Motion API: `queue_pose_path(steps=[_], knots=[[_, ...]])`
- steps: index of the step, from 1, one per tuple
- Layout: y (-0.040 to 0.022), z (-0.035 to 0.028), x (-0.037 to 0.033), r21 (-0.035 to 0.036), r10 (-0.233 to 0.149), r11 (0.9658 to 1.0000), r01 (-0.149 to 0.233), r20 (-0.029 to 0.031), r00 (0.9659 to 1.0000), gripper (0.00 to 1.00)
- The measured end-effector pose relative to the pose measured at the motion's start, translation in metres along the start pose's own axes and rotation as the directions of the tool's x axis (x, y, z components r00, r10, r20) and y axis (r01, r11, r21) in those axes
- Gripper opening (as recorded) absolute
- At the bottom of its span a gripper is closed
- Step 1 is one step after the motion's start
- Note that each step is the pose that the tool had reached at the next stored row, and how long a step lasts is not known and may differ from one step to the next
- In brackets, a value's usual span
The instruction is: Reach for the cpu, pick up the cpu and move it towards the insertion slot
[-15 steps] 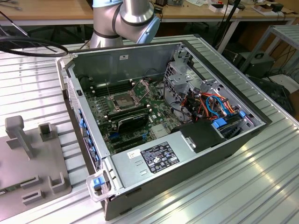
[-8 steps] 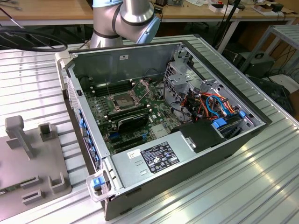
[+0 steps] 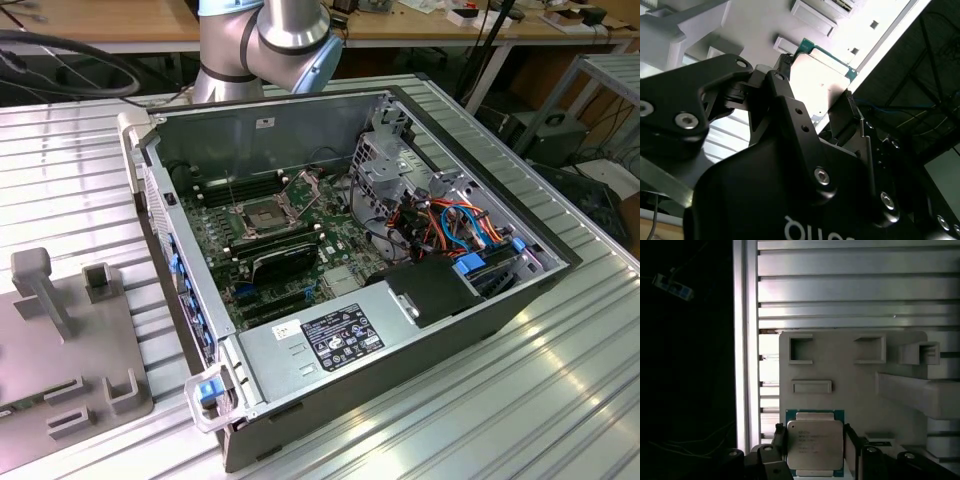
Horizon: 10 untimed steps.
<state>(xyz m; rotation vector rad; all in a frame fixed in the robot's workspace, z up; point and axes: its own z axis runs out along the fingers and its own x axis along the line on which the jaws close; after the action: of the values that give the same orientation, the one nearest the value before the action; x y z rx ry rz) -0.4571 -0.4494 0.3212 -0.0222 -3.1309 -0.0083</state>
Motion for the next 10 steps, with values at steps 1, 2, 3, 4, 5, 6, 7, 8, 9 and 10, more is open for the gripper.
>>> queue_pose_path(steps=[1, 2, 3, 4, 5, 6, 7, 8, 9, 10], knots=[[0.0, -0.0015, 0.0, 0.0, 0.0, 1.0, 0.0, -0.0002, 1.0, 0.55], [0.0, -0.003, 0.0, 0.0001, 0.0, 1.0, 0.0, -0.0005, 1.0, 0.55], [0.0, -0.0048, 0.0, 0.0, 0.0, 1.0, 0.0, -0.0007, 1.0, 0.55], [0.0, -0.0065, 0.0001, 0.0001, 0.0, 1.0, 0.0, -0.0009, 1.0, 0.55], [0.0001, -0.0077, 0.0001, 0.0, 0.0, 1.0, 0.0, -0.0011, 1.0, 0.55], [0.0001, -0.0089, 0.0001, 0.0001, 0.0, 1.0, 0.0, -0.0014, 1.0, 0.55], [0.0001, -0.0104, 0.0001, 0.0001, 0.0, 1.0, 0.0, -0.0016, 1.0, 0.55], [0.0001, -0.0115, 0.0001, 0.0, 0.0, 1.0, 0.0, -0.0016, 1.0, 0.55], [0.0001, -0.0131, 0.0001, 0.0001, 0.0, 1.0, 0.0, -0.002, 1.0, 0.55], [0.0001, -0.0142, 0.0001, 0.0, 0.0, 1.0, 0.0, -0.002, 1.0, 0.55]])
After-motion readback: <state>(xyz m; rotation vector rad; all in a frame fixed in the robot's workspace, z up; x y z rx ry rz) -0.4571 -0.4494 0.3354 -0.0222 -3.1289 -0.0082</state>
